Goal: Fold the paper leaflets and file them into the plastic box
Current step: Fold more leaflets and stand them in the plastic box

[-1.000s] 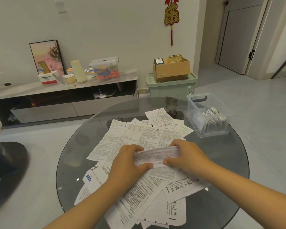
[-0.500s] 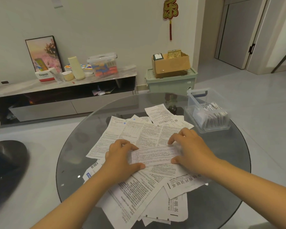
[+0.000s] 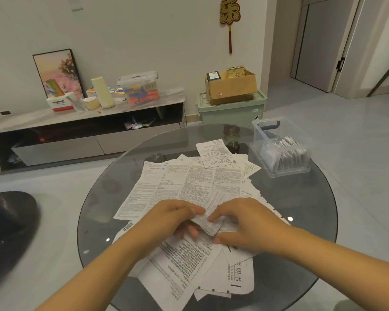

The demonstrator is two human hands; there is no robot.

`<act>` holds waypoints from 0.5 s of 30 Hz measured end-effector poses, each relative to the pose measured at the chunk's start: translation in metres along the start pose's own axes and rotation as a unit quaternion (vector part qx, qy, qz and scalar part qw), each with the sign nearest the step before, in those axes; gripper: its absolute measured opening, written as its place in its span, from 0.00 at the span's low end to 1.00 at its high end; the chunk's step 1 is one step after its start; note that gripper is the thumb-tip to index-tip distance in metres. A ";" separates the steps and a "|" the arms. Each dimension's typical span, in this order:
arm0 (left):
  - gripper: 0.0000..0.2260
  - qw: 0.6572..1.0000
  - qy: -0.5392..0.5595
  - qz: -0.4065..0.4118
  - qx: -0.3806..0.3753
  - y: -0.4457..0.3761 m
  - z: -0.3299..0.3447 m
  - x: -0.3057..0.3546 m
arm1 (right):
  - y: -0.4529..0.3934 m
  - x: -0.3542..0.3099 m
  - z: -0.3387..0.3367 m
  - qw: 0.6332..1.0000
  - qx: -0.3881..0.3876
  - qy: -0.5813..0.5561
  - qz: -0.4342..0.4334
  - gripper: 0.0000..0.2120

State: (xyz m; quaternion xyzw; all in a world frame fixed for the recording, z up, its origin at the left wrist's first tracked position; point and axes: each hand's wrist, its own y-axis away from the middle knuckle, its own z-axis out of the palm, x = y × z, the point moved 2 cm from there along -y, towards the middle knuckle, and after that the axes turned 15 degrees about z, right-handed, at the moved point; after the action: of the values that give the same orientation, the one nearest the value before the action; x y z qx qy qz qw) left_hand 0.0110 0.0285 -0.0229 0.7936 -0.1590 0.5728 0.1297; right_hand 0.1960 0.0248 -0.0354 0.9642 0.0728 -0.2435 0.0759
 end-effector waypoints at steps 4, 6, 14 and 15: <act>0.16 0.999 0.032 0.006 -0.009 -0.003 -0.001 -0.003 | 0.000 0.000 -0.006 0.999 -0.005 -0.051 0.010 0.05; 0.17 0.999 -0.033 0.024 -0.007 -0.005 -0.001 -0.002 | -0.001 0.002 -0.010 0.997 0.001 -0.070 0.031 0.09; 0.06 0.953 -0.283 0.109 0.020 -0.017 0.013 -0.002 | -0.011 0.012 -0.004 0.981 0.014 -0.162 0.102 0.09; 0.10 0.951 -0.293 0.100 0.026 -0.019 0.013 -0.005 | -0.012 0.012 -0.003 0.979 0.016 -0.170 0.107 0.14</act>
State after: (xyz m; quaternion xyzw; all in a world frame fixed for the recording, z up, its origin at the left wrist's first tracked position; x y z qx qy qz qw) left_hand 0.0288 0.0412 -0.0317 0.9095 -0.2537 0.3294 -0.0017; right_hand 0.2063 0.0381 -0.0398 0.9120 -0.0487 -0.3955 0.0973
